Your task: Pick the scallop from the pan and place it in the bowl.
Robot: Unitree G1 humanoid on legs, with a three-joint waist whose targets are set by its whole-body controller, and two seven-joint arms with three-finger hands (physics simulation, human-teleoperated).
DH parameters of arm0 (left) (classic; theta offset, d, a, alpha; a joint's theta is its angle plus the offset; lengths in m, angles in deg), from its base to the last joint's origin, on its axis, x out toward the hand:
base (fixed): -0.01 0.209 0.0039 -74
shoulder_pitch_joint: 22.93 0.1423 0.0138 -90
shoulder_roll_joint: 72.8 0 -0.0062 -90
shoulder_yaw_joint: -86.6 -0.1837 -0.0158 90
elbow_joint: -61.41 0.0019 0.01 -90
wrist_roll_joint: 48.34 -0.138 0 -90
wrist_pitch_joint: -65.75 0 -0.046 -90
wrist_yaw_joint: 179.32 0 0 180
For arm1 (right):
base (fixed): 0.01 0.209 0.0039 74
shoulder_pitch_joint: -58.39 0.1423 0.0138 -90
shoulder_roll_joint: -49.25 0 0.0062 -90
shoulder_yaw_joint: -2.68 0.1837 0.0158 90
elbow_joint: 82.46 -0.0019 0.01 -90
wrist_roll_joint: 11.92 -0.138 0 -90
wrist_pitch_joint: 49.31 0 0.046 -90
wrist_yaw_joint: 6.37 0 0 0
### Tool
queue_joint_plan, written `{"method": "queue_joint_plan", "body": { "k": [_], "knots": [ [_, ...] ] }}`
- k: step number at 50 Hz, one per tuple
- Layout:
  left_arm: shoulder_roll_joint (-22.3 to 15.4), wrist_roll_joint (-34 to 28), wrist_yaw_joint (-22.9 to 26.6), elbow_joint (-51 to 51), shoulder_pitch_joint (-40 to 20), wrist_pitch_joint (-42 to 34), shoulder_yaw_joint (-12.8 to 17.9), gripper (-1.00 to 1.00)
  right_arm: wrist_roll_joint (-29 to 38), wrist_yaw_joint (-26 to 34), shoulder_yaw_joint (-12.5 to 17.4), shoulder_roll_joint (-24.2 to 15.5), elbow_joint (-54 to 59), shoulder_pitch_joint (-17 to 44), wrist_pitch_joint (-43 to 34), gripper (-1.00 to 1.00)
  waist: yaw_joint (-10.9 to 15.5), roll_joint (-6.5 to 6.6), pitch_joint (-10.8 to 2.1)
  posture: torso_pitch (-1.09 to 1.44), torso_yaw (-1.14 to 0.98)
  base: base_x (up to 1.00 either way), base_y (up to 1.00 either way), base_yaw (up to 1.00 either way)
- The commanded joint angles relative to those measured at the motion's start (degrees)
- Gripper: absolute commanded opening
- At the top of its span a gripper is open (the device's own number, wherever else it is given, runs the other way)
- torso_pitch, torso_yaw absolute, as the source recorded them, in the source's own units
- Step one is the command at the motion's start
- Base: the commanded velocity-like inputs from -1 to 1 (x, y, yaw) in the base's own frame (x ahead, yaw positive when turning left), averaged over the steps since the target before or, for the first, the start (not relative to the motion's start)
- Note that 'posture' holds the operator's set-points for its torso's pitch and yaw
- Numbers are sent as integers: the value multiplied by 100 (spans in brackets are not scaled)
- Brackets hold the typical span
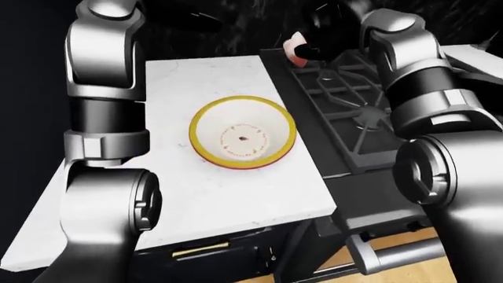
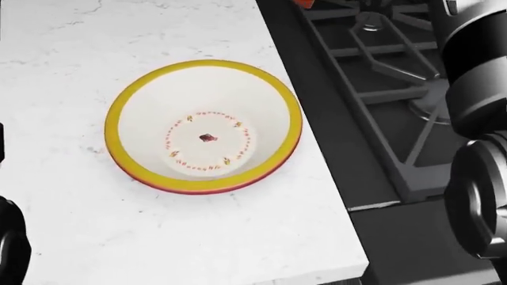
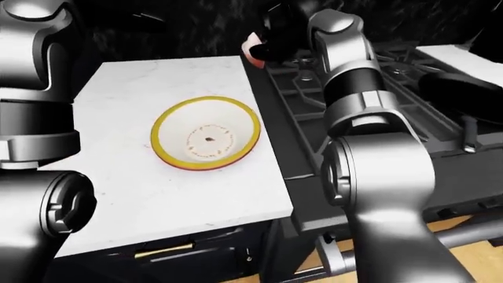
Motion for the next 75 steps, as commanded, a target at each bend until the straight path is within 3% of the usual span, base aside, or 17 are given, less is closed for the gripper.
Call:
{"method": "queue_joint_plan", "body": {
  "k": [1, 3, 5, 6, 9, 18, 33, 42, 58, 75],
  "knots": [
    [-28, -8, 1, -190, -268, 179, -12, 100, 20, 11, 15, -118, -182, 231, 82, -100, -33, 57, -192, 0, 0, 0, 0, 0],
    [-28, -10, 2, -179, -276, 185, -11, 100, 45, 57, 9, -123, -187, 290, 63, -100, 26, -79, -195, 0, 0, 0, 0, 0],
    [-17, -13, -7, -171, -236, 221, -11, 100, 57, 130, 9, -133, -203, 374, 58, -100, 105, -347, -254, 0, 0, 0, 0, 0],
    [-16, -14, -10, -168, -224, 231, -9, 100, 72, 144, 3, -135, -205, 394, 63, -100, 101, -200, -209, 0, 0, 0, 0, 0],
    [-31, -6, -7, -146, -276, 213, 4, 100, 199, 214, -83, -120, -218, 444, 129, -100, 88, -119, -282, 0, 0, 0, 0, 0],
    [-59, -2, -9, -104, -210, 285, 15, 100, 749, 553, -329, 30, -278, 595, 438, -100, -47, 70, -331, 0, 0, 0, 0, 0],
    [-162, -11, 11, 47, -272, 361, 35, 100, 1387, 1143, -496, 343, -449, 790, 748, -100, -86, 92, -347, 0, 0, 0, 0, 0],
    [-157, -19, 0, 134, -246, 449, 39, 100, 2072, 1416, -765, 510, -785, 633, 1248, -100, -84, 115, -335, 0, 0, 0, 0, 0],
    [-151, 19, -19, 99, -213, 430, 52, 100, 2648, 1721, -736, 905, -1396, 608, 1312, -100, -112, 165, -302, 0, 0, 0, 0, 0],
    [-198, 48, -37, 186, -238, 475, 65, 100, 3329, 2292, -985, 1632, -3087, -157, 1260, -100, -124, 203, -297, 0, 0, 0, 0, 0]
  ]
}}
